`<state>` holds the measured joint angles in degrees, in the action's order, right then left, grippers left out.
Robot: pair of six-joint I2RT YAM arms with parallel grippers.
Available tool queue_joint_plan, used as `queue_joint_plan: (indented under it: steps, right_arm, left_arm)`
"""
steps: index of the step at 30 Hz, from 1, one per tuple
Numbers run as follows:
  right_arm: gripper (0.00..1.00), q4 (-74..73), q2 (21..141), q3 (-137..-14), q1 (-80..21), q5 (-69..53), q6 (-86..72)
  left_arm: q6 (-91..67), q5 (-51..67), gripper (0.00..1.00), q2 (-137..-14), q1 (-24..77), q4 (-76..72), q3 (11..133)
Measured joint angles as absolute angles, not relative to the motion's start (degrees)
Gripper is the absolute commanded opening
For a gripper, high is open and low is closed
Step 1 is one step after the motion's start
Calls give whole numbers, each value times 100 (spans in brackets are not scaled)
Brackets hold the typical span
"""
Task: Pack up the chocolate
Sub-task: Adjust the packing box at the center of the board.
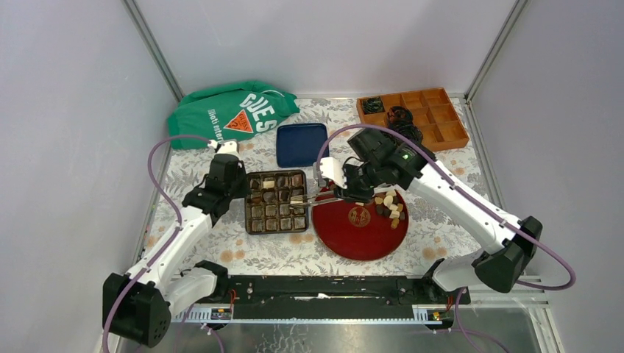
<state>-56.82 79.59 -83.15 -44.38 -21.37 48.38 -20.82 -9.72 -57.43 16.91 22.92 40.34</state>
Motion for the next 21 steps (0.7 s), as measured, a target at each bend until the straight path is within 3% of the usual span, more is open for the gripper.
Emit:
queue_joint_plan:
  steps: [15, 21]
  right_arm:
    - [11, -5443, 8359, -8165, -4652, -1634, 4753]
    - [26, -5406, 8460, -8101, -4740, -1636, 4709]
  left_arm:
    - [-2078, -1015, 0, -6069, 1691, 2373, 4034]
    - [-2078, -1015, 0, -6069, 1691, 2377, 4034]
